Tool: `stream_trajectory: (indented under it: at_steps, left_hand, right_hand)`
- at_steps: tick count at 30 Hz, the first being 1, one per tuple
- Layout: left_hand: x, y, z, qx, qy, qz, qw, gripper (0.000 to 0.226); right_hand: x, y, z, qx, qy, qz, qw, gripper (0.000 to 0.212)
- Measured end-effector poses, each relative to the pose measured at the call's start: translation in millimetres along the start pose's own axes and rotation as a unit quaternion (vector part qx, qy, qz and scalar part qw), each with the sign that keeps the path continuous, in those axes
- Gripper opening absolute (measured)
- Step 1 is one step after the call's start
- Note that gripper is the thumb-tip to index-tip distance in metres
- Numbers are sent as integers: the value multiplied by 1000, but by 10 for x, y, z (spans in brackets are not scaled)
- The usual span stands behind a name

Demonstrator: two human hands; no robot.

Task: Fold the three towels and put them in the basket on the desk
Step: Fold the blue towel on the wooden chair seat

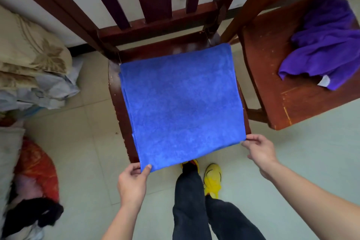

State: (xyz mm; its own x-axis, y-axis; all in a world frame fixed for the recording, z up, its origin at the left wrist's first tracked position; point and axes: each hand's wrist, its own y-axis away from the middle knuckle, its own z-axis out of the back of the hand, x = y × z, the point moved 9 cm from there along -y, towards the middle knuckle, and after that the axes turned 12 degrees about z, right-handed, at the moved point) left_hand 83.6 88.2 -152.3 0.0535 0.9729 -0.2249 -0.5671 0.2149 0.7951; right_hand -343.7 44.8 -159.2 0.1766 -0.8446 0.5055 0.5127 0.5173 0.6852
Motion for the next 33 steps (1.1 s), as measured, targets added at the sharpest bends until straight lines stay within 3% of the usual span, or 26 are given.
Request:
stream_trajectory:
  at_steps: [3, 7, 10, 17, 21, 28, 33]
  left_hand:
    - [6, -1, -45, -2, -26, -62, 998, 22]
    - [-40, 114, 63, -25, -52, -131, 990, 19]
    - [-254, 415, 242, -41, -2, -186, 982, 15]
    - [-697, 735, 471, -5, 149, -193, 970, 22]
    - [-862, 720, 554, -14, 122, -184, 975, 26]
    - [-951, 667, 647, -59, 43, -172, 982, 25]
    - [-776, 679, 574, -62, 20, -153, 986, 13]
  right_hand:
    - [-45, -2, -82, 10, -34, 31, 999, 22]
    - [56, 31, 23, 8, -20, 90, 996, 10]
    - [294, 101, 255, -5, 2, 166, 986, 9]
    - [1071, 266, 488, -21, 47, 319, 946, 12]
    - [1465, 335, 530, -42, 112, 374, 920, 12]
    - [1692, 403, 619, -54, 176, 396, 900, 24]
    - [1398, 354, 705, -36, 207, 339, 917, 34]
